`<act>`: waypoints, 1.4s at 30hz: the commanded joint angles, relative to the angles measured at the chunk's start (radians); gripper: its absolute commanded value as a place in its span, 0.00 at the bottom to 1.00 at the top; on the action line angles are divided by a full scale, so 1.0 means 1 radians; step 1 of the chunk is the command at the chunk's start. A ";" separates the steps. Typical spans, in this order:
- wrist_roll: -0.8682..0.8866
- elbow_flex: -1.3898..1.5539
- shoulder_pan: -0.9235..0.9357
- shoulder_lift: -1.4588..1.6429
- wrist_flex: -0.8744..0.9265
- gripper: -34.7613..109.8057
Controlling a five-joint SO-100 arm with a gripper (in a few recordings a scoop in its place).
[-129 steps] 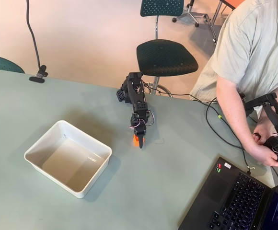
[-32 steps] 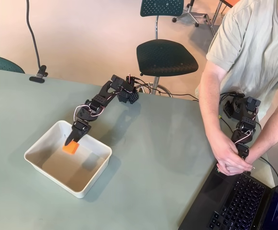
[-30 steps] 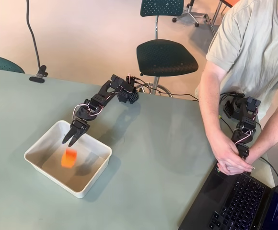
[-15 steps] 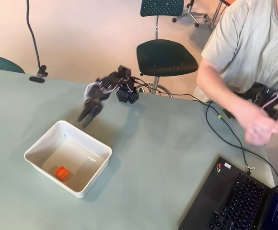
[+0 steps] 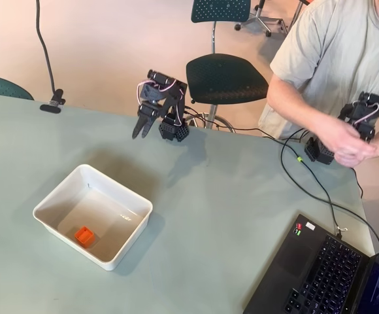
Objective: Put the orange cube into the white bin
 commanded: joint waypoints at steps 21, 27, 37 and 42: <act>0.011 1.789 -0.009 1.123 -0.879 0.60; 0.011 1.868 -0.031 1.124 -0.879 0.60; 0.011 1.896 -0.031 1.137 -0.881 0.41; 0.011 1.870 -0.031 1.140 -0.879 0.27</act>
